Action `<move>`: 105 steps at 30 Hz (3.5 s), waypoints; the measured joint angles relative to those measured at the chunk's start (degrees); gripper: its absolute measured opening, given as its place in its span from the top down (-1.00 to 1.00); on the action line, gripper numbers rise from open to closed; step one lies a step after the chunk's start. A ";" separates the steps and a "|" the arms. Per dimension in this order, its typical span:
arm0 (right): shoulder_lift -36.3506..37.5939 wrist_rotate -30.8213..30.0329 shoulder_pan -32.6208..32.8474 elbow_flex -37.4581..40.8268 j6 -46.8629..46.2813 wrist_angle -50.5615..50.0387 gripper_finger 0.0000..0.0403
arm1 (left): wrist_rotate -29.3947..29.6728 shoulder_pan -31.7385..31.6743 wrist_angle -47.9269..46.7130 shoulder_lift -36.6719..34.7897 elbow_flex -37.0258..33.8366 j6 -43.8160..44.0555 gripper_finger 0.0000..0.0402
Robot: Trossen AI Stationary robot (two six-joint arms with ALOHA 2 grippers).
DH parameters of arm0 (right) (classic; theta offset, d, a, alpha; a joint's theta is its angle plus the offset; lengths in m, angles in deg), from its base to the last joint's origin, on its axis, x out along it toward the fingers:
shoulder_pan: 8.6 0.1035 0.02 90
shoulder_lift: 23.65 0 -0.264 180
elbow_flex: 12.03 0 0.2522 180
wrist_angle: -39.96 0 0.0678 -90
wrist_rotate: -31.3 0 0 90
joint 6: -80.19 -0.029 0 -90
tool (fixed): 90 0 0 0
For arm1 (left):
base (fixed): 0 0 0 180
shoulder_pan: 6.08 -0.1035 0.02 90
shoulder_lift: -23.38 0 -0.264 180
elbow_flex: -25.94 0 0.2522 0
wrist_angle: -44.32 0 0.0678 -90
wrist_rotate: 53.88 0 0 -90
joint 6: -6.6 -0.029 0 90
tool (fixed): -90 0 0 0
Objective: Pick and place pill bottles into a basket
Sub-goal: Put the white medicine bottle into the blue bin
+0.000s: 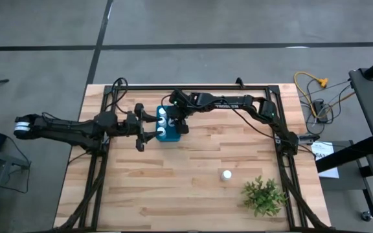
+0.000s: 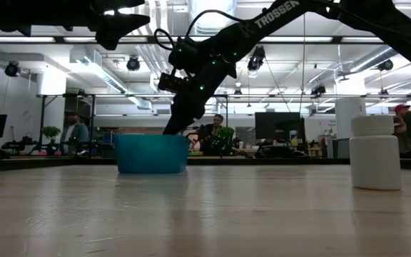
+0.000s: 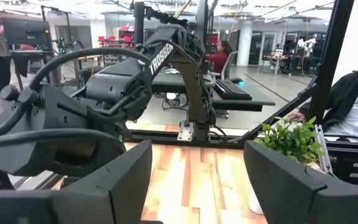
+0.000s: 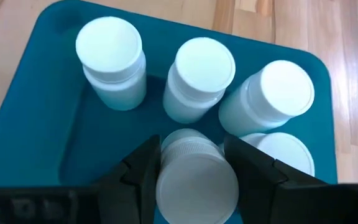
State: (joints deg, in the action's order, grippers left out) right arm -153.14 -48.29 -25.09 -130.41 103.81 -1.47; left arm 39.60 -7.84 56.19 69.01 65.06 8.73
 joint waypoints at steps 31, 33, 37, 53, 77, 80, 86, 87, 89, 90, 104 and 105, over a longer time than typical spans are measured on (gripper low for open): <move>-0.02 0.30 0.13 0.07 -1.14 -0.70 0.14 | 0.00 -0.02 0.94 0.11 -0.26 0.04 -0.19; -0.02 0.56 0.13 0.07 -1.14 -0.80 0.10 | 0.00 -0.02 0.92 0.11 -0.28 0.04 -0.19; -0.02 0.61 0.17 0.07 -1.20 -0.84 0.04 | 0.00 -0.02 0.92 0.11 -0.28 0.12 -0.19; -0.13 0.57 0.24 -1.99 -1.14 -0.91 -0.02 | -0.01 -0.02 0.92 0.11 -0.33 0.11 -0.19; 2.08 8.09 3.65 -4.79 -0.49 -10.51 -0.02 | -0.20 0.00 1.00 -0.70 0.00 0.50 -0.19; 3.04 8.03 4.25 -4.79 -0.17 -12.17 -0.02 | -0.20 0.00 1.00 -0.72 0.00 0.50 -0.19; 4.61 8.03 5.22 -4.79 0.10 -17.53 -0.02 | -0.24 0.00 0.96 -1.21 -0.02 0.54 -0.19; 4.61 7.99 5.41 -4.79 0.08 -18.41 -0.02 | -0.24 0.00 1.01 -1.32 -0.03 0.55 -0.19; 4.61 7.84 5.81 -4.77 -0.05 -20.83 -0.02 | -0.25 0.00 0.87 -1.65 -0.24 0.55 -0.19; 4.61 7.85 6.10 -4.75 -0.04 -21.87 -0.02 | -0.26 0.00 0.99 -1.68 -0.24 0.55 -0.19; 4.59 7.55 10.64 -4.45 -0.72 -27.93 -0.02 | -0.25 0.04 0.91 -2.23 -0.35 0.54 -0.19; 4.59 7.56 10.93 -4.44 -0.73 -28.26 -0.02 | -0.27 0.04 0.94 -2.30 -0.35 0.55 -0.19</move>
State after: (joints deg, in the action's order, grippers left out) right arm -148.55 -40.73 -14.16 -134.84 103.08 -29.73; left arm 39.34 -7.80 57.12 66.71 64.71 9.28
